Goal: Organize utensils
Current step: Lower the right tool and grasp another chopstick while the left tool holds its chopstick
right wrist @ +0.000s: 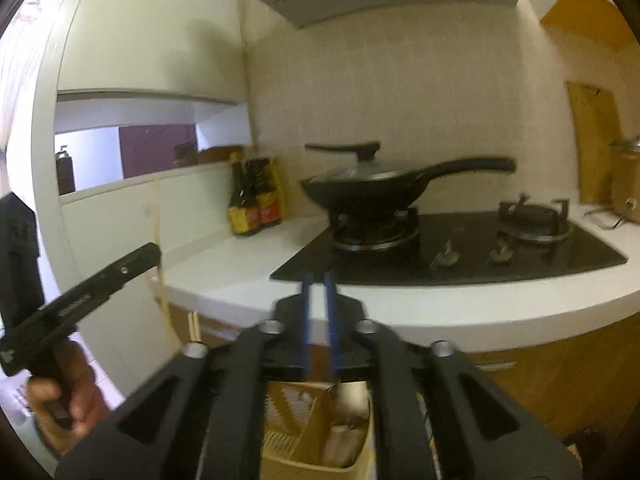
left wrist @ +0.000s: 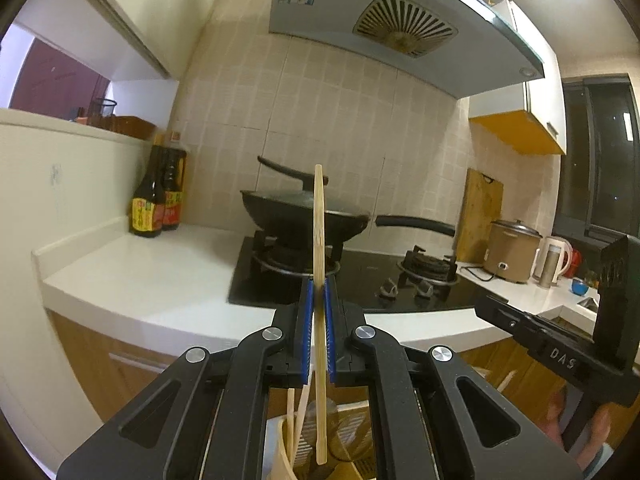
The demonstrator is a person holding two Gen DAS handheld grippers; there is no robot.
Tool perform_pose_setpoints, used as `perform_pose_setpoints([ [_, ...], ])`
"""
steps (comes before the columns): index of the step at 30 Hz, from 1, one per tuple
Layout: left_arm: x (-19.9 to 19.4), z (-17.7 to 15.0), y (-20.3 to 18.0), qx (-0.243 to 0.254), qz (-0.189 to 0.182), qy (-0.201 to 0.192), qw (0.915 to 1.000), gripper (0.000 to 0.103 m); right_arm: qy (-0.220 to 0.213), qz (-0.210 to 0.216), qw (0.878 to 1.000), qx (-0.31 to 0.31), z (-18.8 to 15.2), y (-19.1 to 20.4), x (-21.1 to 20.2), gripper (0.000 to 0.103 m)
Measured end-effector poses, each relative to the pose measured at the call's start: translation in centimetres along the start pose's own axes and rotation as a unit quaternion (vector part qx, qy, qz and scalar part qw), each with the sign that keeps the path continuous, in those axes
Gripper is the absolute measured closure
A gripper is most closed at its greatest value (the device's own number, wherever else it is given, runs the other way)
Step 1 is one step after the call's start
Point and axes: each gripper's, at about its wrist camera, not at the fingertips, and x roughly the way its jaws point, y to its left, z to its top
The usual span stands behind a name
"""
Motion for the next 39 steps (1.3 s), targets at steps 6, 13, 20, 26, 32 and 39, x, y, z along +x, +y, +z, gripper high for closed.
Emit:
perform_pose_setpoints([
  [6,0.0,-0.7,0.6,-0.004,0.002,0.002,1.0,0.099,0.029,0.051,0.997,0.051,-0.9,-1.8,-2.3,0.102],
  [13,0.4,-0.6,0.0,-0.008,-0.009,-0.004,0.9999,0.099,0.07,0.034,0.995,0.062,-0.1,-4.6,-4.0,0.101],
  [20,1.0,-1.0,-0.5,0.0,-0.004,0.0,1.0,0.099,0.193,0.014,0.98,0.043,-3.8,-7.7,-1.6,0.062],
  [26,1.2,-1.3,-0.9,0.018,0.01,-0.003,0.9998,0.099,0.303,0.031,0.951,-0.051,-7.8,-8.5,4.1,0.054],
  [32,1.4,-1.3,-1.0,0.026,0.015,-0.003,0.9995,0.099,0.369,0.049,0.925,-0.076,-11.6,-11.3,10.0,0.065],
  [39,1.9,-1.6,-0.9,0.022,0.019,-0.002,0.9996,0.099,0.384,0.046,0.913,-0.129,-13.9,-10.7,11.8,0.078],
])
